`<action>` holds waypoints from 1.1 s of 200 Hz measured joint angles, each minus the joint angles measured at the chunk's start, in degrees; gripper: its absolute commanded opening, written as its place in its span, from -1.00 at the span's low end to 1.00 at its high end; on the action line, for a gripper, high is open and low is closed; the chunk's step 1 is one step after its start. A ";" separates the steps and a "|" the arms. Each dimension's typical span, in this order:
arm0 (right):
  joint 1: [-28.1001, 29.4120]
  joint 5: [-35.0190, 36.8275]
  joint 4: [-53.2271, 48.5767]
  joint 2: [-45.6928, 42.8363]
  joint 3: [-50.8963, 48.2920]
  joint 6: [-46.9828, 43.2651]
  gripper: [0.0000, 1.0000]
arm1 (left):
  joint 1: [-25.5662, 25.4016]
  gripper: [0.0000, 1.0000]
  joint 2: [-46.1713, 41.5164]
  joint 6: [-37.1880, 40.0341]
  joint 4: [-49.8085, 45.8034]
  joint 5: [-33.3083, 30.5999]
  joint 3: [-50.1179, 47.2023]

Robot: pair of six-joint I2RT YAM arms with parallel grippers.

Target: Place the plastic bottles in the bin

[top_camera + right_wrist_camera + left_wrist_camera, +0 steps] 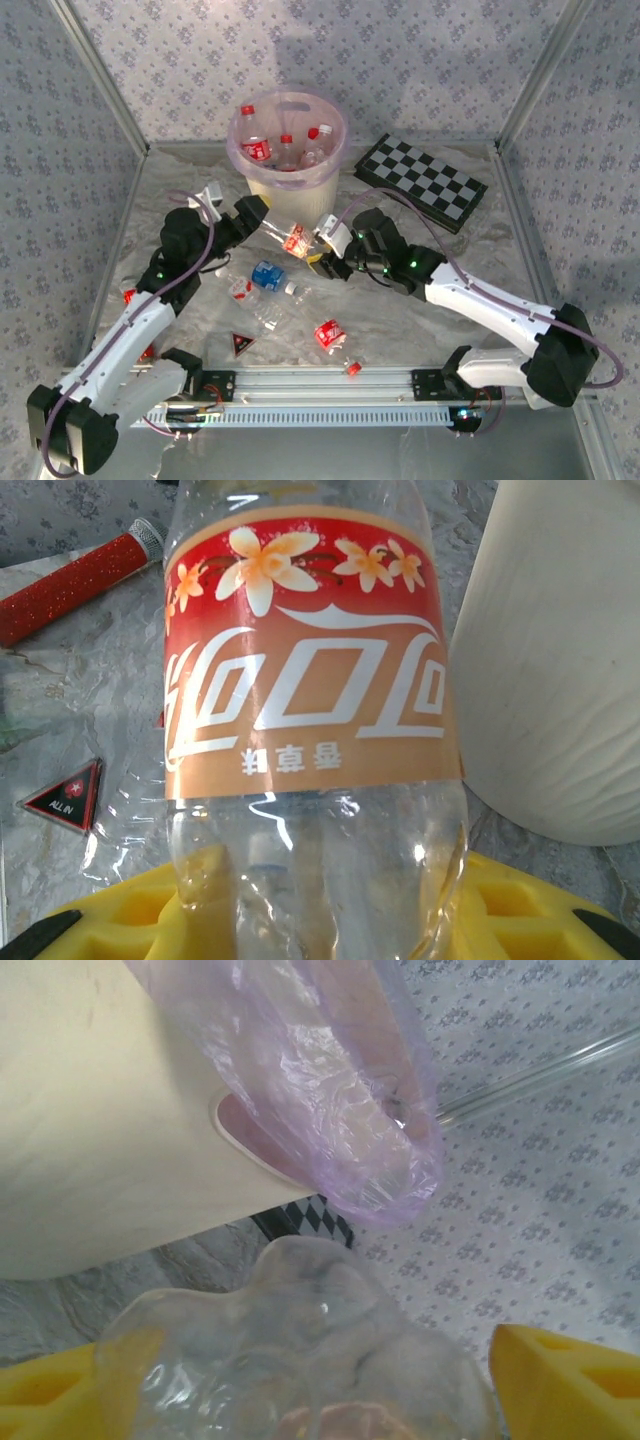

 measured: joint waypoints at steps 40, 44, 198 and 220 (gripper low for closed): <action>0.24 0.00 1.16 0.74 0.07 0.90 -0.18 | 0.00 -0.12 -0.09 1.42 -1.73 -1.75 0.26; 0.26 -0.02 1.11 0.79 0.07 1.01 -0.12 | 0.00 -0.14 -0.09 1.51 -2.10 -1.88 0.44; -8.81 7.43 -9.55 -20.41 -8.87 7.65 0.99 | 7.21 -1.00 16.44 17.66 -7.82 -3.26 41.79; -9.64 8.52 -11.74 -23.87 -9.64 8.96 1.00 | 7.50 -1.00 22.32 20.50 -7.15 -4.48 48.43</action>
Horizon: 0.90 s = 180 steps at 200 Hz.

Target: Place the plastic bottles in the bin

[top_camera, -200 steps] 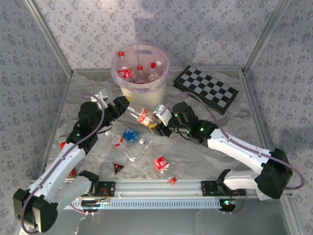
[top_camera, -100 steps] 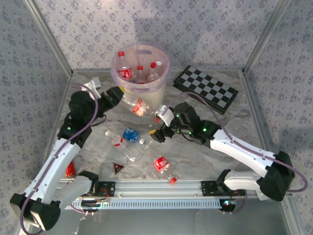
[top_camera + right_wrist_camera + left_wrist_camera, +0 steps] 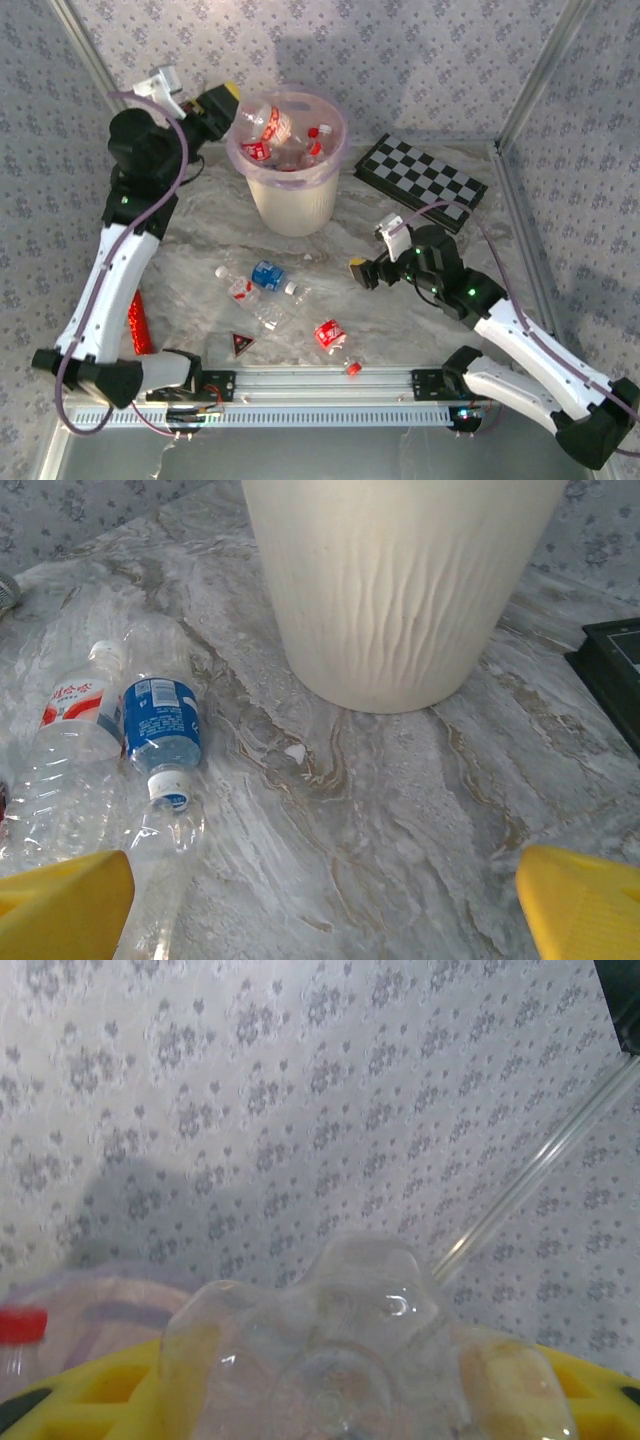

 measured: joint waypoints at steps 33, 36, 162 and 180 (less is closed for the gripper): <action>-0.24 1.84 -2.05 -3.96 -1.36 1.49 0.99 | 0.46 -1.00 8.11 5.51 0.15 -2.12 7.72; -0.28 1.95 -2.27 -4.26 -1.55 1.57 1.00 | 0.46 -1.00 8.94 5.99 0.13 -2.34 8.33; -0.94 2.56 -3.10 -4.74 -4.28 4.55 1.00 | -4.50 -1.00 45.79 24.90 -16.13 -12.20 45.24; -0.98 2.54 -3.10 -4.74 -4.28 4.57 1.00 | -6.43 -1.00 49.72 27.82 -18.80 -12.72 51.06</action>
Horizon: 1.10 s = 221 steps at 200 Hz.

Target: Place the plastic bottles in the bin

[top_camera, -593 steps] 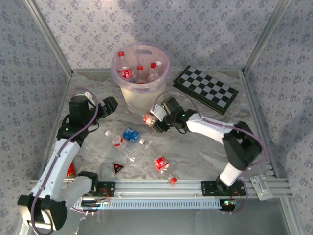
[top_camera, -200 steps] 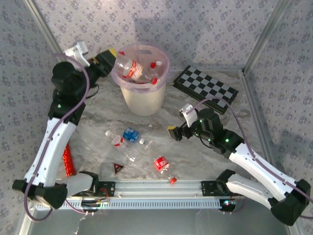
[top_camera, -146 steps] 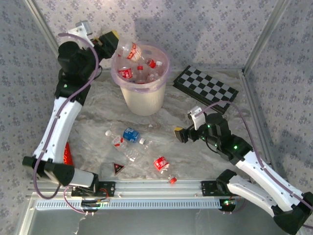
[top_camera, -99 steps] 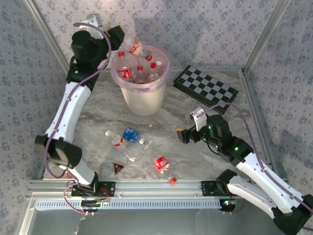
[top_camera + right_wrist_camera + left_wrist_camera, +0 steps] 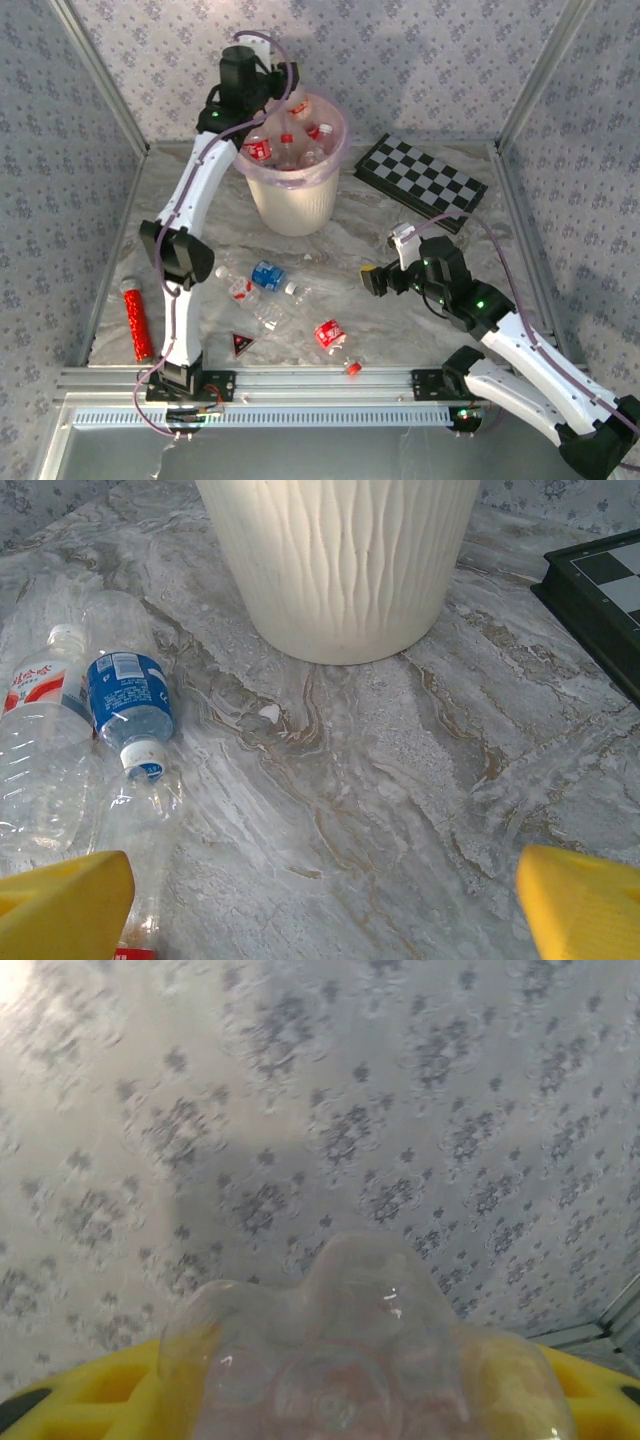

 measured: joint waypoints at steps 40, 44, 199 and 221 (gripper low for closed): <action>0.00 0.04 -0.11 0.92 0.00 0.00 1.00 | -4.15 -1.00 3.58 6.88 -6.51 -0.72 2.10; 0.00 0.04 -0.17 1.03 0.00 0.00 1.00 | -4.50 -1.00 4.11 7.54 -6.93 -0.98 2.10; 6.97 2.19 -9.18 8.57 4.37 2.78 1.00 | -5.88 -0.20 4.94 7.48 -2.99 0.87 -12.02; 14.03 2.95 -12.07 13.31 5.31 6.03 1.00 | -5.88 0.18 6.21 7.48 -7.65 1.99 -4.94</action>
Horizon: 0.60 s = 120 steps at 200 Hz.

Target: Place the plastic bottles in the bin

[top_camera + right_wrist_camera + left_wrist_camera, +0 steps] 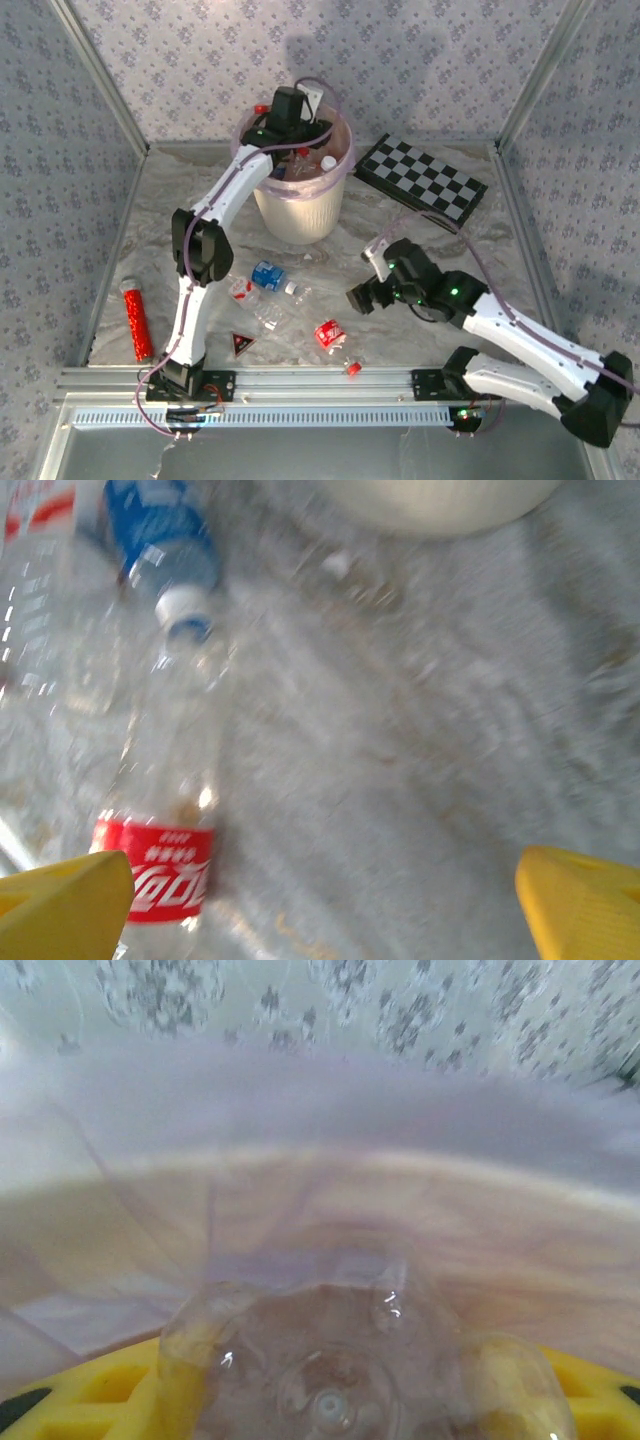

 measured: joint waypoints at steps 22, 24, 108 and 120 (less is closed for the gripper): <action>7.13 0.02 -2.43 5.09 0.00 3.61 1.00 | 0.00 0.53 0.31 0.15 -3.37 0.68 7.39; 7.80 -0.02 -2.56 5.57 0.00 3.98 0.99 | 0.00 0.56 0.31 0.48 -3.74 0.72 8.17; 15.30 -3.56 2.84 21.81 -0.02 10.62 0.99 | 0.44 1.00 -1.92 -0.24 -14.14 3.63 19.02; 15.30 -4.33 4.02 24.30 -0.02 10.84 1.00 | 1.03 1.00 -3.15 -1.42 -15.39 5.35 18.67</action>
